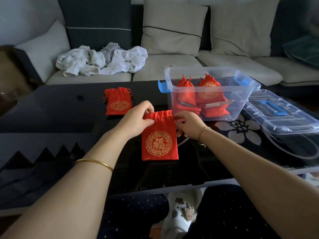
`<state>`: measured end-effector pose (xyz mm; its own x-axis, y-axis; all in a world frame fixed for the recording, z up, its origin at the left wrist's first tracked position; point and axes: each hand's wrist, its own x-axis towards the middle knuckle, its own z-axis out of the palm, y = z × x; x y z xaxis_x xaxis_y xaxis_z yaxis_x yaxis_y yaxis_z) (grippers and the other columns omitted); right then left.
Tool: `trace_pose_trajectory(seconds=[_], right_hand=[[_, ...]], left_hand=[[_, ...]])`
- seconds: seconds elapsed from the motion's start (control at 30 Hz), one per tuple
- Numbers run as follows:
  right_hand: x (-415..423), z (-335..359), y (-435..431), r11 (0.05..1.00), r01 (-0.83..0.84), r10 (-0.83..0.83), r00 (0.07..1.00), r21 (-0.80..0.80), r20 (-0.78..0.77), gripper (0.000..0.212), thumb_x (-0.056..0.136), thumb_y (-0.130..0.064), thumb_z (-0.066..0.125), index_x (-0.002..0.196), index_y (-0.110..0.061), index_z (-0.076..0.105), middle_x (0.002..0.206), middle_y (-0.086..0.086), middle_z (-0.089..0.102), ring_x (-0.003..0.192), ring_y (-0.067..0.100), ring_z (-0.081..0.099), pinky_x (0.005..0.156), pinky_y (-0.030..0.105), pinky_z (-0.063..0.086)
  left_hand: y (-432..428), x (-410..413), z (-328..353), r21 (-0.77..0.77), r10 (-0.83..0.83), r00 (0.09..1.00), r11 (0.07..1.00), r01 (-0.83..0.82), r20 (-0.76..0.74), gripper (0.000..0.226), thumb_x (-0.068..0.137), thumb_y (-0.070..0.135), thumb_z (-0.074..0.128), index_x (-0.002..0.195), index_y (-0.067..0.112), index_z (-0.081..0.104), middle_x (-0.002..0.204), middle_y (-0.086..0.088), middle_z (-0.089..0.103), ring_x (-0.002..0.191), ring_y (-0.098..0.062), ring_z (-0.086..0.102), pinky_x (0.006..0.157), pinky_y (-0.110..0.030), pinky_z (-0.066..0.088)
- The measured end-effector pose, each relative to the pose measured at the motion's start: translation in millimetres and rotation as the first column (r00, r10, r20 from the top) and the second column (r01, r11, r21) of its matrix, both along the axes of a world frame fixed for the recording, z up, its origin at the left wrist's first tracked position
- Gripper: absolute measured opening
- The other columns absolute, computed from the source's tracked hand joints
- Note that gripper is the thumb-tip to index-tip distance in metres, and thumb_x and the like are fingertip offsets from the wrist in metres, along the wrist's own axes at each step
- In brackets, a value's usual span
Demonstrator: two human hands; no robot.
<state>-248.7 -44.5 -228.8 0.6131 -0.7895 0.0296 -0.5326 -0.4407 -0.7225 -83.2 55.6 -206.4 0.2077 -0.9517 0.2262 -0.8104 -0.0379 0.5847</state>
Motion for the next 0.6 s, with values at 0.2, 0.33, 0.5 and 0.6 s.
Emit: trace_pose_trajectory(seconds=[0.2, 0.33, 0.5, 0.6], right_hand=[[-11, 11, 0, 0.998, 0.028, -0.034, 0.994, 0.052, 0.104, 0.017, 0.094, -0.012, 0.050, 0.092, -0.005, 0.066, 0.081, 0.008, 0.070, 0.052, 0.014, 0.058, 0.041, 0.008, 0.038], [-15, 17, 1, 0.988, 0.114, -0.099, 0.985, -0.106, 0.138, 0.019, 0.093, -0.006, 0.047, 0.100, -0.006, 0.065, 0.071, 0.000, 0.064, 0.052, 0.013, 0.060, 0.047, 0.007, 0.043], [-13, 20, -1, 0.934, 0.256, -0.220, 0.962, -0.248, 0.164, 0.006, 0.093, -0.012, 0.052, 0.097, -0.010, 0.056, 0.078, 0.002, 0.066, 0.056, 0.012, 0.065, 0.061, 0.027, 0.057], [-16, 20, -4, 0.915, 0.305, -0.266, 0.948, -0.265, 0.174, 0.007, 0.093, -0.014, 0.053, 0.087, -0.012, 0.058, 0.070, 0.000, 0.066, 0.055, 0.012, 0.065, 0.065, 0.033, 0.058]], left_hand=[[8, 4, 4, -0.004, 0.049, 0.997, 0.999, -0.049, -0.059, 0.025, 0.087, 0.012, 0.063, 0.109, 0.018, 0.052, 0.094, 0.000, 0.058, 0.079, -0.010, 0.056, 0.070, -0.026, 0.048], [10, 7, 4, 0.087, 0.116, 0.993, 0.989, -0.116, 0.000, 0.044, 0.089, 0.008, 0.059, 0.129, 0.017, 0.046, 0.102, 0.001, 0.060, 0.092, -0.015, 0.059, 0.082, -0.030, 0.049], [10, 13, 5, 0.011, 0.275, 0.954, 0.960, -0.278, 0.116, 0.016, 0.090, 0.010, 0.057, 0.104, 0.015, 0.063, 0.092, 0.000, 0.066, 0.087, -0.019, 0.062, 0.081, -0.042, 0.052], [12, 15, 8, -0.023, 0.300, 0.948, 0.954, -0.299, 0.105, 0.011, 0.091, 0.015, 0.057, 0.088, 0.015, 0.068, 0.085, 0.000, 0.067, 0.083, -0.019, 0.062, 0.078, -0.042, 0.053]])
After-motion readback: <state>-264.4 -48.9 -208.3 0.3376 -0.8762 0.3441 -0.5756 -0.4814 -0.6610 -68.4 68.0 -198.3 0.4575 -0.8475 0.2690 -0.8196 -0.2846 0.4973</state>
